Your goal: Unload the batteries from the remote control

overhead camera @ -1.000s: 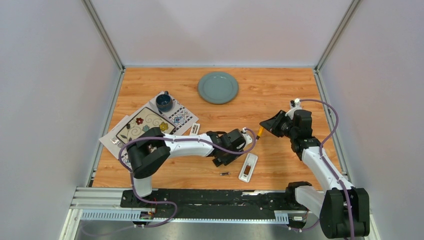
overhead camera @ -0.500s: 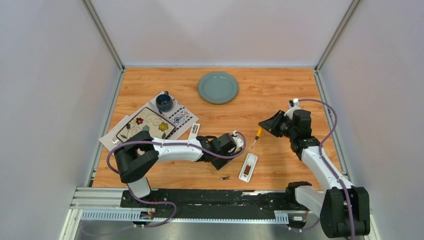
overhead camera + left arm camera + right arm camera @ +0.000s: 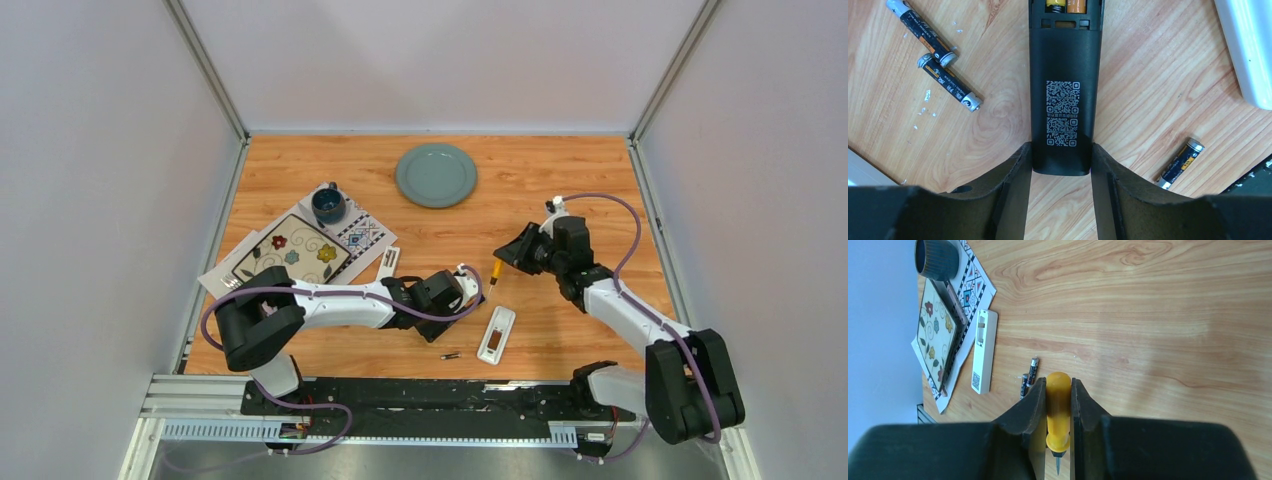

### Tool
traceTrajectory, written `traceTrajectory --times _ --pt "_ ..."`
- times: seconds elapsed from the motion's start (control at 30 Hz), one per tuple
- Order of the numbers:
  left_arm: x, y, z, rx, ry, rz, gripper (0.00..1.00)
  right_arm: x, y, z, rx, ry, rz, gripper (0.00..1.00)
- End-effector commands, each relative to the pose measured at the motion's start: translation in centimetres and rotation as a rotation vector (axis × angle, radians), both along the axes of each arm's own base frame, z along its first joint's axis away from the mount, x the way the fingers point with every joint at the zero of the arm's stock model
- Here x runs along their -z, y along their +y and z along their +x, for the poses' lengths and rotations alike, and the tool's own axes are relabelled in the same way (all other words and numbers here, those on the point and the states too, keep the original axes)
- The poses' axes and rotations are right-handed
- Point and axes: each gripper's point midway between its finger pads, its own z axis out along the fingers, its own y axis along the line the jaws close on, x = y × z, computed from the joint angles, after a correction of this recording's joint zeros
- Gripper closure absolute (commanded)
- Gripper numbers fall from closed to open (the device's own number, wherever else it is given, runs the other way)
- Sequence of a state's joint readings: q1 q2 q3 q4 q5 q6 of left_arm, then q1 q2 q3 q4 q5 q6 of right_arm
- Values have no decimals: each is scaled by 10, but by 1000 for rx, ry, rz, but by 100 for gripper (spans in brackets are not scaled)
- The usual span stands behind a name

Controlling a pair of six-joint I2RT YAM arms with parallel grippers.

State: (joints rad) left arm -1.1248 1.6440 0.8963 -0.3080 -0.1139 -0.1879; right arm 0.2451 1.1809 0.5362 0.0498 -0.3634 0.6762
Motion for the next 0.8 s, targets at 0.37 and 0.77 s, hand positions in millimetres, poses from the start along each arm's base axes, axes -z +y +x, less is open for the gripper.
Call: traceTrajectory --times 0.37,0.77 --pt "4 7 -9 1 37 9 81 -37 19 33 34 -247 -119 100" --pt "2 5 -10 10 46 2 85 -22 23 42 32 -245 -171 100"
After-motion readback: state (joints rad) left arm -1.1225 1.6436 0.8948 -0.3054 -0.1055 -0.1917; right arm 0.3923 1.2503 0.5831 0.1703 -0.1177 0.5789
